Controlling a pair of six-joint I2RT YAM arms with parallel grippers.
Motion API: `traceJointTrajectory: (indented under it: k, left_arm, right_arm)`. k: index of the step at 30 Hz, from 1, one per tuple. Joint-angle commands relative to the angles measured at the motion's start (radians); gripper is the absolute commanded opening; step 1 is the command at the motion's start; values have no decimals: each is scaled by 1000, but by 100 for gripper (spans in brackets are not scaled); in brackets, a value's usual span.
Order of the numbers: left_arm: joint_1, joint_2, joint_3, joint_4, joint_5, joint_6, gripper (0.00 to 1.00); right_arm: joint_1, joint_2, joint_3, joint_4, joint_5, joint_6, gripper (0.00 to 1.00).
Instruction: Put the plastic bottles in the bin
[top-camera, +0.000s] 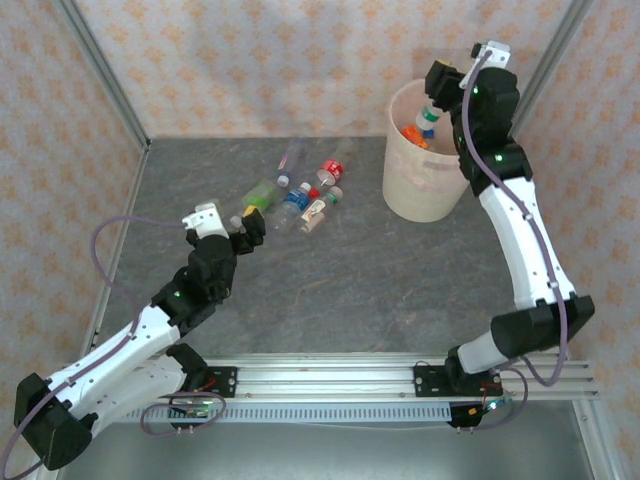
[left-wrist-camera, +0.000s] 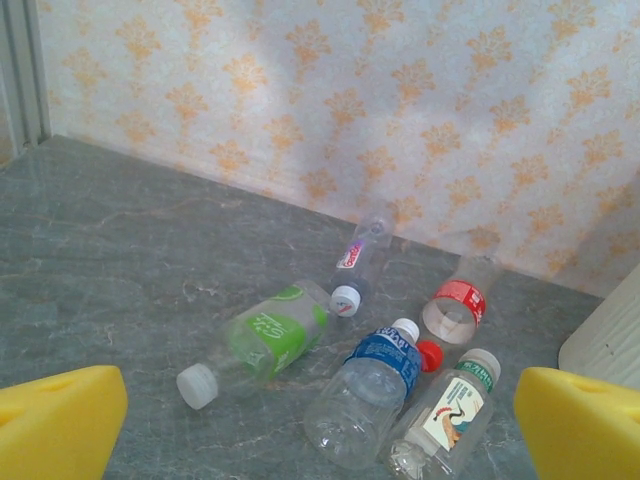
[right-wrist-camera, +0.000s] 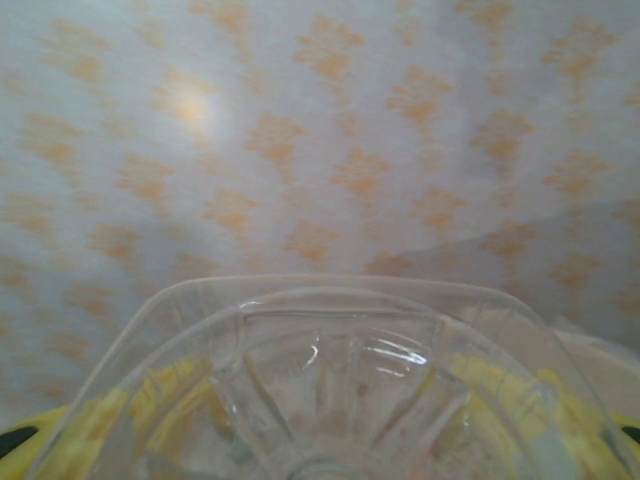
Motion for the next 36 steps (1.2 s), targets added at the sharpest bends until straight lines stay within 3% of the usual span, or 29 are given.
traceJointTrajectory:
  k: [1,9,12,16,20,26,36]
  left_arm:
    - [13,-5,-16,-29,-44,-34,100]
    - [26,-2,-12,-52,-52,-40,100]
    - [34,-1,-10,-66,-53,-46,100]
    - [51,6,-7,-90,-42,-59,100]
    - [63,13,-5,-109,-41,-76,100]
    - [87,43,8,-133,-4,-95,100]
    - [123,199,113,-234,95,-114,100]
  right_arm:
    - [-25,89,136,-191,159,-44,10]
    - [-63,279,322,-479,448,-40,38]
    - [-73,313,340,-544,518,-23,68]
    - [-78,340,401,-611,527,-11,98]
    - [-78,335,453,-649,493,-1,100]
    - [-77,295,438,-668,319,20,99]
    - [12,138,268,-582,28,22,99]
